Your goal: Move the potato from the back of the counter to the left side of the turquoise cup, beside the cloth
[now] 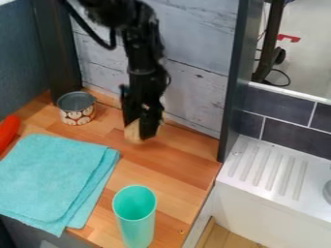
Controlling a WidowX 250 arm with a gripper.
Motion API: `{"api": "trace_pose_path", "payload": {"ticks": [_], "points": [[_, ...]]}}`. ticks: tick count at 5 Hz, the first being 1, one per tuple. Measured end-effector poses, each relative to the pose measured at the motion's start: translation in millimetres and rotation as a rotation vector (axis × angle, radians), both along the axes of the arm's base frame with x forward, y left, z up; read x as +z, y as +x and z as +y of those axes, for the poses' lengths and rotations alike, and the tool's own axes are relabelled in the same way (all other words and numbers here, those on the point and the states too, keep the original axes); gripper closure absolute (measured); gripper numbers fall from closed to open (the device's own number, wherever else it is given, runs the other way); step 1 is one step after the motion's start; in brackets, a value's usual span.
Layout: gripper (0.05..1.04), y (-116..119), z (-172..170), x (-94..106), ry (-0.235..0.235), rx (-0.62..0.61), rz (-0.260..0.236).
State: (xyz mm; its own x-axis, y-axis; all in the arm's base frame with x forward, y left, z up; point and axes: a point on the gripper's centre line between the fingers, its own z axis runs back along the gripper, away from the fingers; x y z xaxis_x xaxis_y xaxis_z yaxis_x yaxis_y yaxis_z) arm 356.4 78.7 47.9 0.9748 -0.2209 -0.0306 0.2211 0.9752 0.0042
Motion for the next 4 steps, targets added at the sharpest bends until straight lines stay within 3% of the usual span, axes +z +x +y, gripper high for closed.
{"api": "trace_pose_path", "payload": {"ticks": [1,4], "points": [[0.437,0.4,-30.9,32.6,0.007,-0.01,-0.034],[0.437,-62.3,-48.3,4.1,-0.074,0.046,0.205]]}}
